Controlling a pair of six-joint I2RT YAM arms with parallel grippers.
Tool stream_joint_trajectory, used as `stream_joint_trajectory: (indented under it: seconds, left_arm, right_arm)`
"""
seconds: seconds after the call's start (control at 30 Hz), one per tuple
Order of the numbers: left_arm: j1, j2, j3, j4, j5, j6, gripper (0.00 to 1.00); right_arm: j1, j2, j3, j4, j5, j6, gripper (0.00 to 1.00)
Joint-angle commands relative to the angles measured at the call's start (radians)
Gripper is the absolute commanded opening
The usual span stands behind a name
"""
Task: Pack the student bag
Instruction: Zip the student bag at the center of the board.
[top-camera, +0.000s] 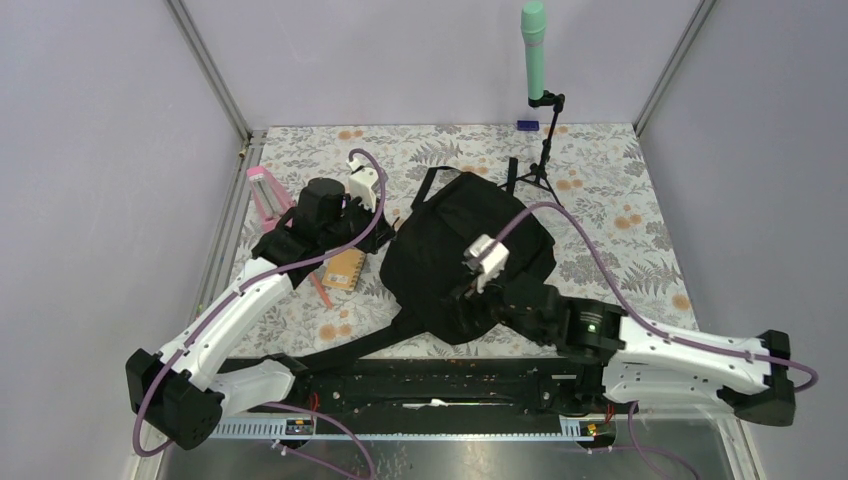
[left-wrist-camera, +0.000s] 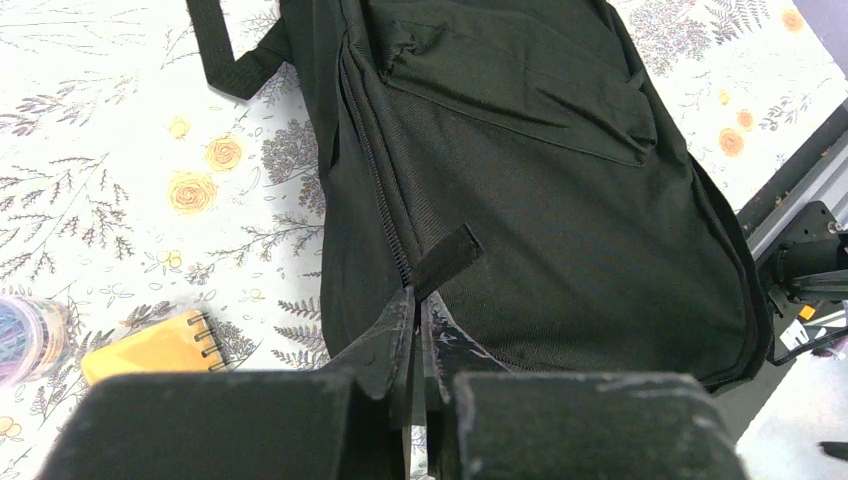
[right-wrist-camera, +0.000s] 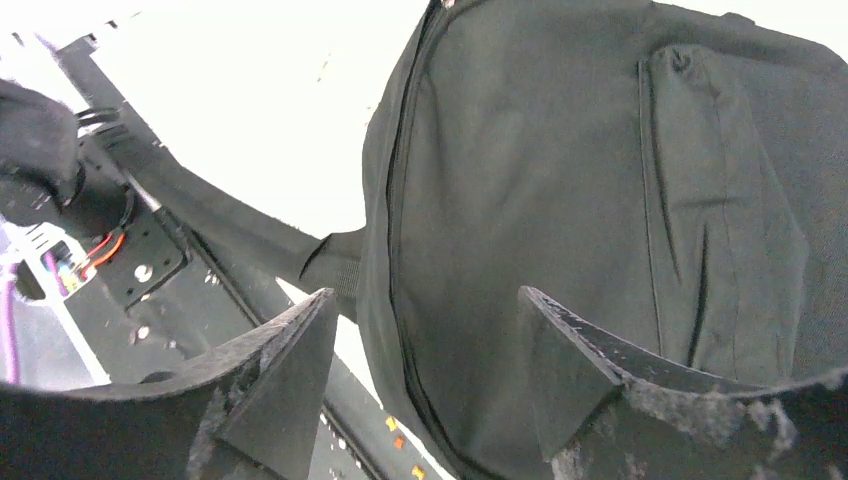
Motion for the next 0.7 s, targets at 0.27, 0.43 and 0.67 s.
stream_joint_trajectory:
  seconds: [0.27, 0.43, 0.67]
  left_arm:
    - [0.007, -0.064, 0.016, 0.131, 0.053, -0.001, 0.00]
    - [0.007, -0.067, 0.016, 0.130, 0.047, 0.000, 0.00]
    - [0.007, -0.069, 0.019, 0.129, 0.052, -0.006, 0.00]
  right_arm:
    - [-0.009, 0.498, 0.446, -0.126, 0.117, 0.017, 0.70]
    - [-0.013, 0.577, 0.495, -0.128, 0.112, 0.009, 0.71]
    - [-0.071, 0.597, 0.469, -0.070, 0.048, 0.027, 0.61]
